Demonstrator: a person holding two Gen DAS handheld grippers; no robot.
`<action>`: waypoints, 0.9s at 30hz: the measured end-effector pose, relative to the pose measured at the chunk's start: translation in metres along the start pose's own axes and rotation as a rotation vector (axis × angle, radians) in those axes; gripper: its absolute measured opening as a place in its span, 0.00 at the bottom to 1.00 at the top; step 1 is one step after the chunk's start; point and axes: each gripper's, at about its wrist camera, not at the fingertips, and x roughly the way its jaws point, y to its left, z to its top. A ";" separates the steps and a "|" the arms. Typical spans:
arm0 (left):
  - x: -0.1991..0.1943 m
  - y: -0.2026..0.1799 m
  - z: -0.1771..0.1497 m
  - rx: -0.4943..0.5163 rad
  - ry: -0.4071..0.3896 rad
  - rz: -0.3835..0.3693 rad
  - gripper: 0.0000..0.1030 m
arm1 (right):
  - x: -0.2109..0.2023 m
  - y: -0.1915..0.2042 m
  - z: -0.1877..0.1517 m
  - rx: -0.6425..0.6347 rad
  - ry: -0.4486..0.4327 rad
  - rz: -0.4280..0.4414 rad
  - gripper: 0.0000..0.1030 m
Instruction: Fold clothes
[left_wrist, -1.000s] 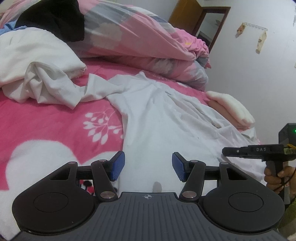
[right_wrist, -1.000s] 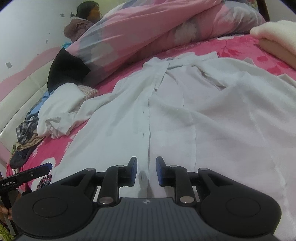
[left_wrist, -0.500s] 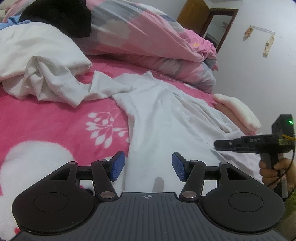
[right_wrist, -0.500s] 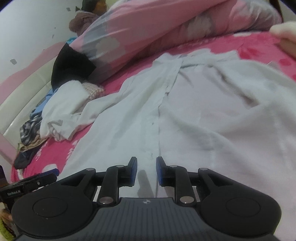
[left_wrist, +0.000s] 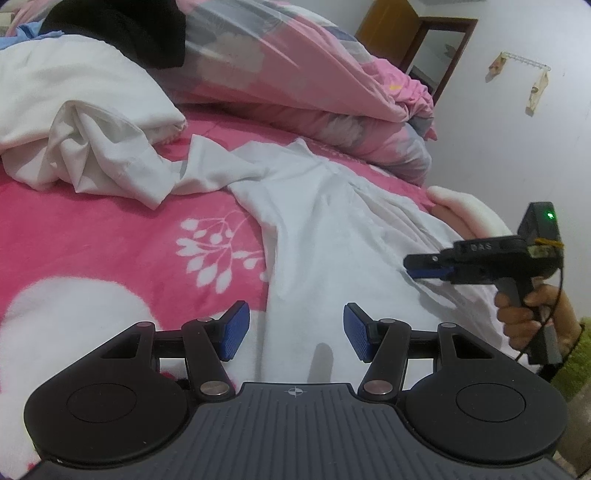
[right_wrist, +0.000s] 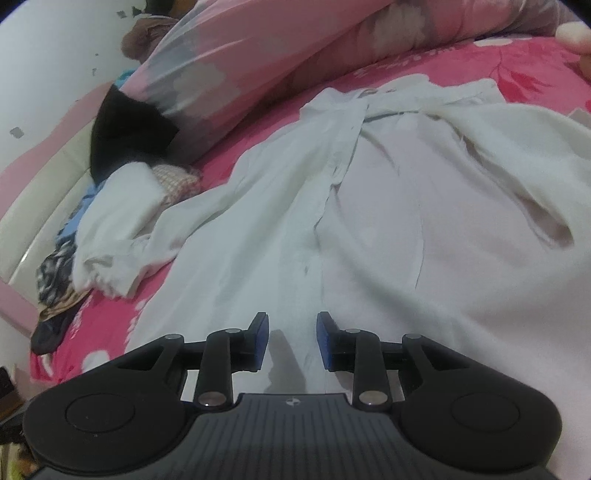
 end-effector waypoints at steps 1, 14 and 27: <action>0.000 0.001 0.000 0.001 0.000 0.000 0.55 | 0.003 -0.001 0.003 0.001 -0.003 -0.007 0.30; 0.003 0.008 -0.003 -0.014 0.000 -0.018 0.55 | 0.015 0.015 0.008 -0.080 -0.060 -0.073 0.03; -0.002 0.006 -0.004 -0.009 0.010 -0.023 0.55 | 0.011 0.028 -0.004 -0.159 -0.089 -0.278 0.06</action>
